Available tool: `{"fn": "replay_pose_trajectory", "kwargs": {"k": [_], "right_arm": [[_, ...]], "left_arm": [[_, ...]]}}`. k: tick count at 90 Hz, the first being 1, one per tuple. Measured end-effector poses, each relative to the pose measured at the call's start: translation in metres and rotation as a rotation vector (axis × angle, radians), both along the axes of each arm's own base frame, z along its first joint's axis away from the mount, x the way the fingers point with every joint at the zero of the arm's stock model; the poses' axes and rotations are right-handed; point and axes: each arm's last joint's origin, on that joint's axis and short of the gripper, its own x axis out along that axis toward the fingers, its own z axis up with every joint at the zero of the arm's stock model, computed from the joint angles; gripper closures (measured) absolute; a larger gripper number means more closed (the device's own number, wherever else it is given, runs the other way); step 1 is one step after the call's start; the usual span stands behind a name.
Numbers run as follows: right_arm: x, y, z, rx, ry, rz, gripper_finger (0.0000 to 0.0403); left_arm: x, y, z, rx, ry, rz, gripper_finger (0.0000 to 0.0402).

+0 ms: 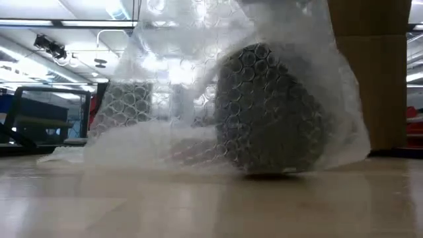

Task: Wrap mug
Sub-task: Wrap the black mug with the transparent bubble wrap

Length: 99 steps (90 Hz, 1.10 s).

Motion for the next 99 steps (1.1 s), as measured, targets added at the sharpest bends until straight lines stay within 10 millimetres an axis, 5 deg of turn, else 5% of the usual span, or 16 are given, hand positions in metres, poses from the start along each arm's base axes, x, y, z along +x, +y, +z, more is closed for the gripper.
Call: {"fn": "replay_pose_trajectory", "kwargs": {"k": [48,99], "right_arm": [[-0.033,0.004,0.03,-0.022,-0.033,-0.108,0.0403],[-0.04,0.0,0.021,0.008,0.075,-0.193,0.0403]], "left_arm": [[0.012,0.022,-0.001,0.037,0.007,0.101,0.0402],[0.014,0.022,-0.009,0.046,0.03,0.11,0.0402]]}}
